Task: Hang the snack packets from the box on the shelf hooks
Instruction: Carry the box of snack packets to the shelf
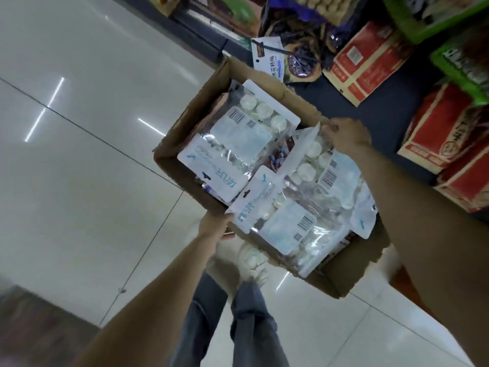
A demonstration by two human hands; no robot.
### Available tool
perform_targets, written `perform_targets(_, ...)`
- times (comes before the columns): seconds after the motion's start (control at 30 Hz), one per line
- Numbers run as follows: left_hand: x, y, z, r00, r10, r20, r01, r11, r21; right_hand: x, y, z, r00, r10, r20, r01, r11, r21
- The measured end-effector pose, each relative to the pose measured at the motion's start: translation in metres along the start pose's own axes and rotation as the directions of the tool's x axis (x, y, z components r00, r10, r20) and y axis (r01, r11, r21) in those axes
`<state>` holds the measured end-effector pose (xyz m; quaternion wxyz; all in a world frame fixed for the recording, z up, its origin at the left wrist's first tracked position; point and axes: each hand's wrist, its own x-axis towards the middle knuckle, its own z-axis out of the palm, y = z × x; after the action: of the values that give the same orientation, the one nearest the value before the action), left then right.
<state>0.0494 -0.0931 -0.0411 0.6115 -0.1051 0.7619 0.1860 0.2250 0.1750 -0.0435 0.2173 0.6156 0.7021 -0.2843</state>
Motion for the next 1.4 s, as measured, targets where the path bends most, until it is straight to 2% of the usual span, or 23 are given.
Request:
perform_targets(0.07,0.005,-0.008,0.009,0.997,0.029,-0.071,-0.031,0.999,-0.034,-0.004,0.002,0.006,0.992,-0.061,-0.113,0.047,0.991,-0.127)
perform_targets(0.13,0.012,-0.016,0.007,0.993,0.056,-0.108,-0.06,0.998,-0.031,-0.01,0.001,0.011,0.977,-0.137,-0.165,0.102,0.973,-0.206)
perform_targets(0.27,0.012,-0.03,-0.017,0.98,0.107,-0.166,-0.111,0.994,-0.019,-0.026,-0.017,0.013,0.961,-0.237,-0.144,0.182,0.931,-0.317)
perform_targets(0.33,0.006,-0.031,-0.037,0.968,0.148,-0.201,-0.145,0.989,0.03,-0.036,-0.038,0.009,0.95,-0.282,-0.138,0.217,0.908,-0.358)
perform_targets(0.43,-0.005,-0.035,-0.076,0.954,0.155,-0.258,-0.163,0.987,-0.01,-0.054,-0.082,0.003,0.931,-0.338,-0.14,0.262,0.883,-0.39)
perform_targets(0.7,-0.096,-0.022,-0.199,0.906,0.205,-0.37,-0.201,0.978,0.051,-0.123,-0.234,-0.042,0.886,-0.442,-0.136,0.366,0.85,-0.378)
perform_targets(1.0,-0.169,0.034,-0.357,0.855,0.214,-0.472,-0.253,0.967,-0.019,-0.17,-0.424,-0.108,0.826,-0.54,-0.16,0.436,0.793,-0.425)
perform_targets(1.13,-0.175,0.079,-0.422,0.833,0.199,-0.516,-0.229,0.973,0.005,-0.17,-0.507,-0.128,0.814,-0.56,-0.155,0.451,0.777,-0.439)
perform_targets(1.4,-0.122,0.199,-0.562,0.849,0.264,-0.459,-0.236,0.965,0.117,-0.102,-0.673,-0.142,0.804,-0.561,-0.197,0.44,0.785,-0.436)
